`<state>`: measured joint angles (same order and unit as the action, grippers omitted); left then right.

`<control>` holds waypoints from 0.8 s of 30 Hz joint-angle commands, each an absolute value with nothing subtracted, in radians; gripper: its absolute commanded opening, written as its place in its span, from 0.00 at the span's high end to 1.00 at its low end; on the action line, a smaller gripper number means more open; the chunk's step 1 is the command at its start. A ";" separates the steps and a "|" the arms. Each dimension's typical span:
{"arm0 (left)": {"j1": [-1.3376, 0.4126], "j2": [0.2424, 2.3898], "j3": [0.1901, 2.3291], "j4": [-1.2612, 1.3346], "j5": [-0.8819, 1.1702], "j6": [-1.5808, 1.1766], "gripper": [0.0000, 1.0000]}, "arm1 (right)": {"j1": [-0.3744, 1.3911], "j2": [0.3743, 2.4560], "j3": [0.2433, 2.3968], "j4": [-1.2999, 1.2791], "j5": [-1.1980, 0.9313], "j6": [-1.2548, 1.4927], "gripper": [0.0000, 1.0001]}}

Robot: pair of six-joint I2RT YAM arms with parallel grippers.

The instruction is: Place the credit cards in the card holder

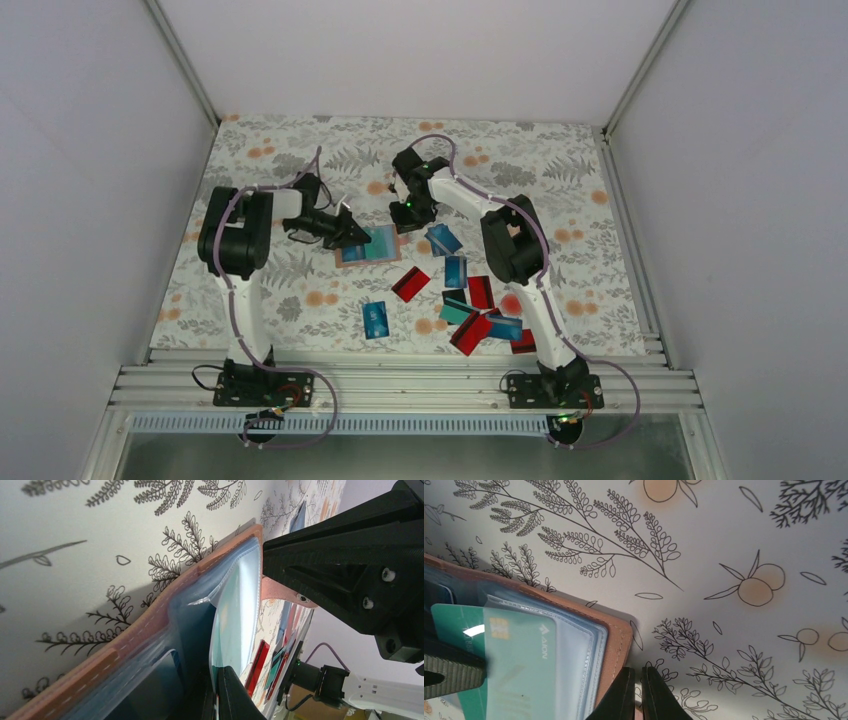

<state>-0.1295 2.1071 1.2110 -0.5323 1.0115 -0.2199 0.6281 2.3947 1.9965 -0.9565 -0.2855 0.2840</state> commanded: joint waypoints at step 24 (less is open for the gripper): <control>-0.172 2.147 1.235 -0.516 0.989 -0.248 0.92 | 0.647 2.415 1.979 -0.961 -0.337 0.287 0.96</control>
